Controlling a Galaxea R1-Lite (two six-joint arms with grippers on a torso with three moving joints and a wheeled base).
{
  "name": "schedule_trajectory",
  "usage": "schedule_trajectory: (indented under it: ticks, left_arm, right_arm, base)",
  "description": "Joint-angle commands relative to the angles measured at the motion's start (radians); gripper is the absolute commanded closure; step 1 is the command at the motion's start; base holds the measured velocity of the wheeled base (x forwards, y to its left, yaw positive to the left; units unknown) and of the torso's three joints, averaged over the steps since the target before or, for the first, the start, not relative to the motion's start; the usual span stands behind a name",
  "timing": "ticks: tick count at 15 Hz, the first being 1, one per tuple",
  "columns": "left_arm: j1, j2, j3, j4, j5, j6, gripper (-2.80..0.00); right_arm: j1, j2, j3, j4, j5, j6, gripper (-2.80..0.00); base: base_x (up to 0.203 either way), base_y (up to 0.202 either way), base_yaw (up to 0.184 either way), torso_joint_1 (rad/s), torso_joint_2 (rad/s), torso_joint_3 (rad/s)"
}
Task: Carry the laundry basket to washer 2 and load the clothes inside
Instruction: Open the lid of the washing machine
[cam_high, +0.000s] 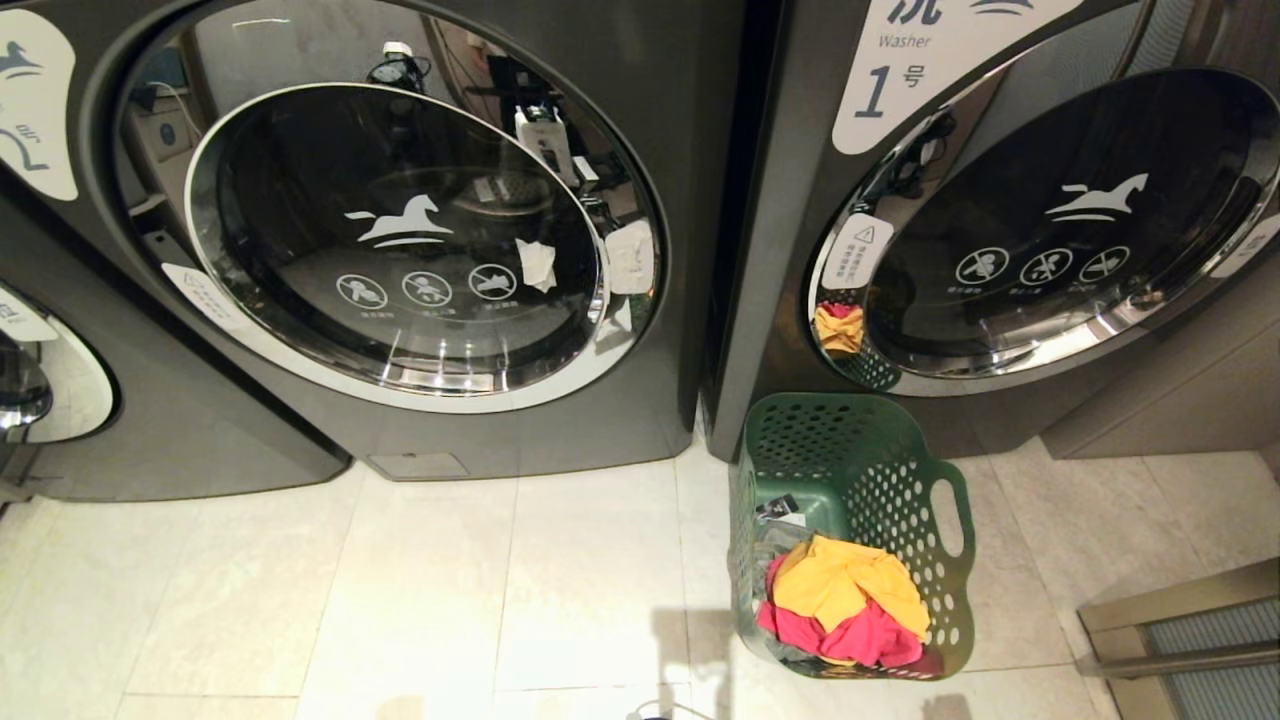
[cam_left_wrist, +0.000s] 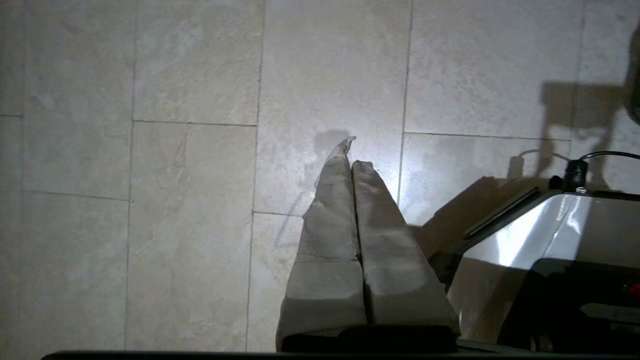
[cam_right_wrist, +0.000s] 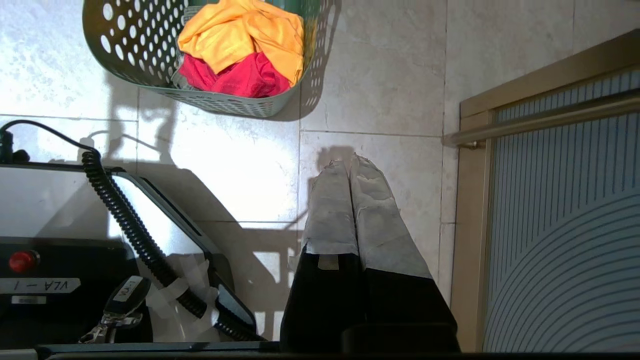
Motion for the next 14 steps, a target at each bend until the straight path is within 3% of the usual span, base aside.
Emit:
schedule_trajectory:
  ticks: [1, 3, 6, 7, 9, 11, 14]
  left_arm:
    - [0.122, -0.025, -0.006, 0.015, -0.070, 0.074, 0.00]
    - [0.121, -0.029, -0.003, 0.013, -0.113, 0.063, 0.00]
    - [0.125, -0.028, -0.010, 0.076, -0.136, 0.066, 0.00]
    - [0.125, -0.029, -0.007, 0.074, -0.136, 0.061, 0.00]
    - [0.125, -0.029, 0.005, 0.065, -0.186, 0.050, 0.00]
    - [0.119, -0.029, 0.008, 0.048, -0.207, 0.103, 0.00]
    - [0.008, -0.004, 0.007, 0.049, -0.202, 0.101, 0.00]
  right_arm:
    - [0.004, -0.008, 0.004, 0.002, 0.001, -0.005, 0.00]
    - [0.009, -0.008, 0.002, 0.005, 0.003, -0.009, 0.00]
    - [0.125, -0.015, 0.002, 0.007, 0.003, -0.006, 0.00]
    - [0.129, -0.044, 0.002, 0.007, 0.001, -0.004, 0.00]
    - [0.118, -0.077, 0.003, 0.007, -0.051, 0.079, 0.00]
    - [0.122, -0.113, 0.003, 0.007, -0.068, 0.107, 0.00]
    - [0.128, -0.123, -0.002, 0.027, -0.071, 0.102, 0.00]
  base:
    - [0.000, 0.000, 0.000, 0.000, 0.00, 0.000]
    - [0.000, 0.000, 0.000, 0.000, 0.00, 0.000]
    - [0.000, 0.000, 0.000, 0.000, 0.00, 0.000]
    - [0.000, 0.000, 0.000, 0.000, 0.00, 0.000]
    - [0.000, 0.000, 0.000, 0.000, 0.00, 0.000]
    - [0.000, 0.000, 0.000, 0.000, 0.00, 0.000]
    - [0.000, 0.000, 0.000, 0.000, 0.00, 0.000]
